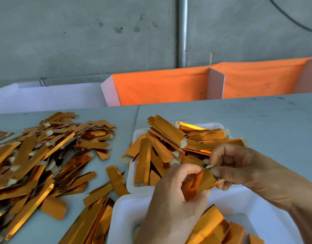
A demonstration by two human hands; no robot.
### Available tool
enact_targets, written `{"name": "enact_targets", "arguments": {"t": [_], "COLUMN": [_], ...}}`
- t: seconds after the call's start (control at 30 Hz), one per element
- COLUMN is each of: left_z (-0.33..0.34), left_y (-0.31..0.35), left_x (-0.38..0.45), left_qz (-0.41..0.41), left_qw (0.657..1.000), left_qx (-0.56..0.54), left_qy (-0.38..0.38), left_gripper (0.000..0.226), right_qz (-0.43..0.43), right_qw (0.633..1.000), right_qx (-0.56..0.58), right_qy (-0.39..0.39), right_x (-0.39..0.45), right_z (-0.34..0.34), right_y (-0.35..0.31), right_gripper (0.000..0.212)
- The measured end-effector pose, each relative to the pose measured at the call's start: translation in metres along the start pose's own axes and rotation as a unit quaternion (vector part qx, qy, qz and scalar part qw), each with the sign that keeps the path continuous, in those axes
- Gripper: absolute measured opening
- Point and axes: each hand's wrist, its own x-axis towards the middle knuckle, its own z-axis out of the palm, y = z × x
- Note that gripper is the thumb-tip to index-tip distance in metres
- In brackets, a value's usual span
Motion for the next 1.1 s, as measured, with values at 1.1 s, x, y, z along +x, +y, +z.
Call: {"name": "enact_targets", "arguments": {"t": [1.1], "left_z": [-0.0064], "left_y": [-0.0003], "left_x": [0.0019], "left_qz": [-0.006], "left_qw": [0.997], "left_qx": [-0.058], "left_qy": [-0.039], "left_gripper": [0.037], "right_qz": [0.027], "right_qw": [0.999], "right_qx": [0.032], "right_qy": [-0.023], "right_x": [-0.0008], "right_z": [0.001], "right_y": [-0.0024], "right_gripper": [0.011]}}
